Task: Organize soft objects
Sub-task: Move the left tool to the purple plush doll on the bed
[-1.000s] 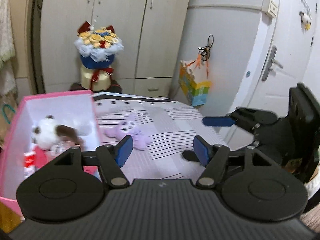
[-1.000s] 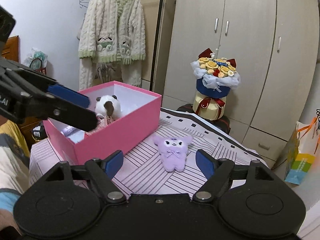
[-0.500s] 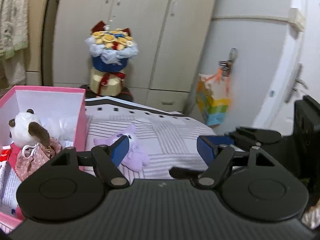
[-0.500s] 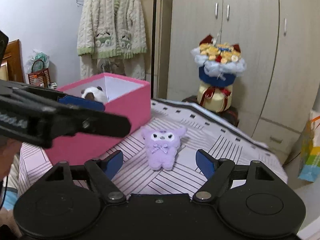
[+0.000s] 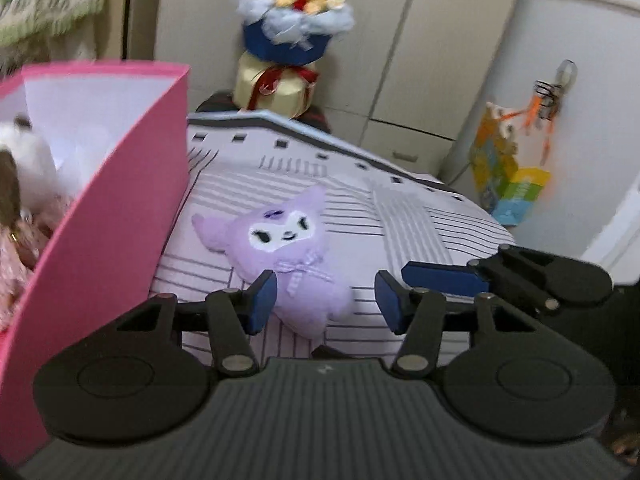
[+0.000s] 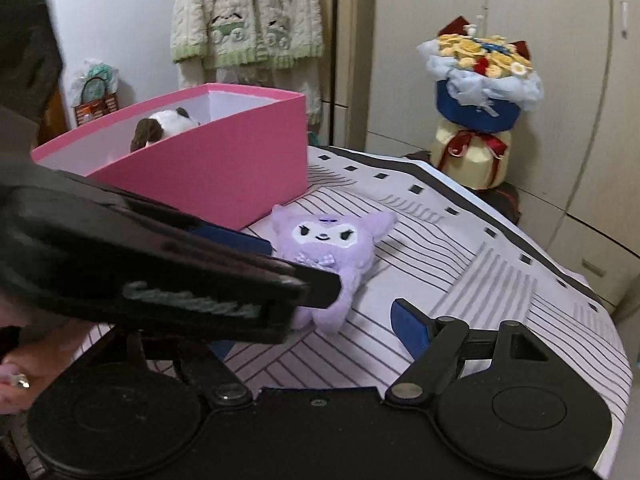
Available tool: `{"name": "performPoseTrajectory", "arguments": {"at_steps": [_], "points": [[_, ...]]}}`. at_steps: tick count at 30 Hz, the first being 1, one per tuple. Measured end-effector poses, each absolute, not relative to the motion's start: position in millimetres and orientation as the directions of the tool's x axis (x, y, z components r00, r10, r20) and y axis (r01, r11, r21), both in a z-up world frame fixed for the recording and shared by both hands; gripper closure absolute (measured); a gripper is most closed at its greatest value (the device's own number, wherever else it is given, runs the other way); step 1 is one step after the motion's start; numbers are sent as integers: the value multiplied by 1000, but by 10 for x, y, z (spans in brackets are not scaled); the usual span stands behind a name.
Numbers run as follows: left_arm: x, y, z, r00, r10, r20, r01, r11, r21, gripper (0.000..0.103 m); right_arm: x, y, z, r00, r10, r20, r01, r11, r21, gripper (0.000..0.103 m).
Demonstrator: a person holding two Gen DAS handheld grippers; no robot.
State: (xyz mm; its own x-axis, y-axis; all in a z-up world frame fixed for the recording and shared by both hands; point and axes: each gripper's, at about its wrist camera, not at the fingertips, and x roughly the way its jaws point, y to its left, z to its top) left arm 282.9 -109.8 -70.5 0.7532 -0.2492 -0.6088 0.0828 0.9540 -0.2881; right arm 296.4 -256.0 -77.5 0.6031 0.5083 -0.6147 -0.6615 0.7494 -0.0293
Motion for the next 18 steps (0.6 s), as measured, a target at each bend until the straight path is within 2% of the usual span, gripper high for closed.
{"name": "performPoseTrajectory", "arguments": {"at_steps": [8, 12, 15, 17, 18], "points": [[2990, -981, -831, 737, -259, -624, 24, 933, -359, 50, 3195, -2438, -925, 599, 510, -617, -676, 736, -48, 22], [3042, -1002, -864, 738, -250, -626, 8, 932, -363, 50, 3231, -2387, -979, 601, 522, -605, -690, 721, -64, 30], [3062, -1014, -893, 740, -239, -628, 0, 935, -355, 50, 3246, -2386, -993, 600, 543, -588, -688, 725, -33, 30], [3070, -1007, -913, 740, -235, -630, -6, 934, -356, 50, 3262, -2370, -1014, 591, 543, -597, -689, 725, -22, 40], [3075, -1001, -922, 739, -237, -630, -6, 934, -357, 50, 3267, -2361, -1030, 586, 539, -606, -688, 725, -20, 49]]}}
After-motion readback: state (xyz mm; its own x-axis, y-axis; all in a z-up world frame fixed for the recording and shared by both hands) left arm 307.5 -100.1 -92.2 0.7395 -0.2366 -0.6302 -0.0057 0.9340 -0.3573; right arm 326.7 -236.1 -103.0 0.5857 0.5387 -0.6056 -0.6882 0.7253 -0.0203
